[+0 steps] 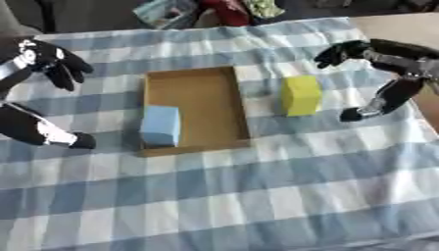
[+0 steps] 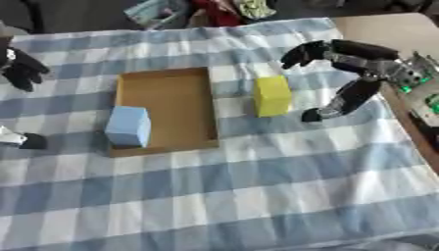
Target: Pick up objects on the table and place them in the box.
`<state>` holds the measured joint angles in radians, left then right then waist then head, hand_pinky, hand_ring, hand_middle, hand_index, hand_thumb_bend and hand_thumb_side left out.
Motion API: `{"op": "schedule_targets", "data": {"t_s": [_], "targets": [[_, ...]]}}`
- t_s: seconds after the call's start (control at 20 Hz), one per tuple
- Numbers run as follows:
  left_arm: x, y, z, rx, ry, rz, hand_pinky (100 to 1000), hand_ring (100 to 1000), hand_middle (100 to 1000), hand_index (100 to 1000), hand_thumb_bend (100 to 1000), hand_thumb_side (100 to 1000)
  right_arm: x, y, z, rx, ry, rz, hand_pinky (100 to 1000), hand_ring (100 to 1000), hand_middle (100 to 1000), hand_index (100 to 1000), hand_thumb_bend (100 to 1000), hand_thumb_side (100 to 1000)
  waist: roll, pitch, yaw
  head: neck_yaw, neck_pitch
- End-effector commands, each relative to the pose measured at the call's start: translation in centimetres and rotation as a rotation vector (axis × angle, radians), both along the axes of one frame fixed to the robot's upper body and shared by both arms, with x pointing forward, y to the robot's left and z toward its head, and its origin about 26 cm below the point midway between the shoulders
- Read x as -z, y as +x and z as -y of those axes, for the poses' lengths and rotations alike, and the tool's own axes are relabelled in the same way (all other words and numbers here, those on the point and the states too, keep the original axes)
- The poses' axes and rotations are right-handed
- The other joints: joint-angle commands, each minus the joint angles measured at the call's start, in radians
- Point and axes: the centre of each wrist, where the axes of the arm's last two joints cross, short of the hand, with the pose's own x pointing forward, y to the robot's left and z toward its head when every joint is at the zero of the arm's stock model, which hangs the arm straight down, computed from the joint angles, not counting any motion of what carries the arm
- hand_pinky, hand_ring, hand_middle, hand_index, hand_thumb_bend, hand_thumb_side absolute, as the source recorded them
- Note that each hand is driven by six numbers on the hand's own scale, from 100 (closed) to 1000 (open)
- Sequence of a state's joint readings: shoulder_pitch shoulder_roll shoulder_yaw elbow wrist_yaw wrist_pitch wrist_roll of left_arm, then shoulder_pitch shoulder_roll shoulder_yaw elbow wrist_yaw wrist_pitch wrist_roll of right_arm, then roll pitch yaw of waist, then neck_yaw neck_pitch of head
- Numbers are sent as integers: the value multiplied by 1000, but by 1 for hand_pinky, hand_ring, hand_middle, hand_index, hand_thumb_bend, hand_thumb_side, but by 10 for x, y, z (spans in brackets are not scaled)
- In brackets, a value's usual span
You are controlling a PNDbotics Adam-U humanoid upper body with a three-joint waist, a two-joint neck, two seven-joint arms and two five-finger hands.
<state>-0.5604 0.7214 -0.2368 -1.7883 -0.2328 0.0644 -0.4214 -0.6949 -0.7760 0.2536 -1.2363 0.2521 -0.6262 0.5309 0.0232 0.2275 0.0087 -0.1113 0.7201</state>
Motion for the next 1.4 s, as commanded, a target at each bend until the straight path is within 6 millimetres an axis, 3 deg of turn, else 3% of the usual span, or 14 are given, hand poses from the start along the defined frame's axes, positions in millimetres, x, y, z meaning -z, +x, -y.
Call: {"op": "schedule_targets", "data": {"t_s": [0.05,0.15,0.25,0.45,0.5,0.55,0.95,1.4], "targets": [[-12,-2,-1,7,8,29,615,571,577,756,859,263,-6,6,4,-30,-76,27,825,901,884,883,637,520,-1,-17,3,-11,-2],[-11,-2,0,9,7,27,615,571,577,756,859,263,-1,10,4,-17,-77,28,825,901,884,883,592,493,1,-17,4,-12,-2],[-11,-2,0,11,7,25,615,571,577,756,858,263,4,14,4,-5,-79,29,824,898,881,882,637,521,2,-17,6,-14,-2],[-10,-2,0,14,6,23,615,571,577,756,858,262,9,20,4,12,-89,37,821,892,874,879,625,523,2,-15,11,-17,-4],[-10,-2,1,14,6,23,614,570,577,756,858,262,9,21,4,16,-88,40,818,888,869,875,575,537,2,-15,12,-18,-4],[-10,-2,1,15,5,22,614,570,577,756,858,262,10,23,4,20,-86,43,818,887,868,874,611,524,2,-15,13,-19,-5],[-10,-2,3,25,4,23,614,570,576,756,857,261,11,32,3,46,-67,57,814,879,854,860,584,524,4,-9,26,-38,-9],[-10,-1,5,33,-9,23,612,567,574,755,858,262,19,38,0,63,-69,41,799,846,775,809,531,523,5,0,42,-53,-14]]}}
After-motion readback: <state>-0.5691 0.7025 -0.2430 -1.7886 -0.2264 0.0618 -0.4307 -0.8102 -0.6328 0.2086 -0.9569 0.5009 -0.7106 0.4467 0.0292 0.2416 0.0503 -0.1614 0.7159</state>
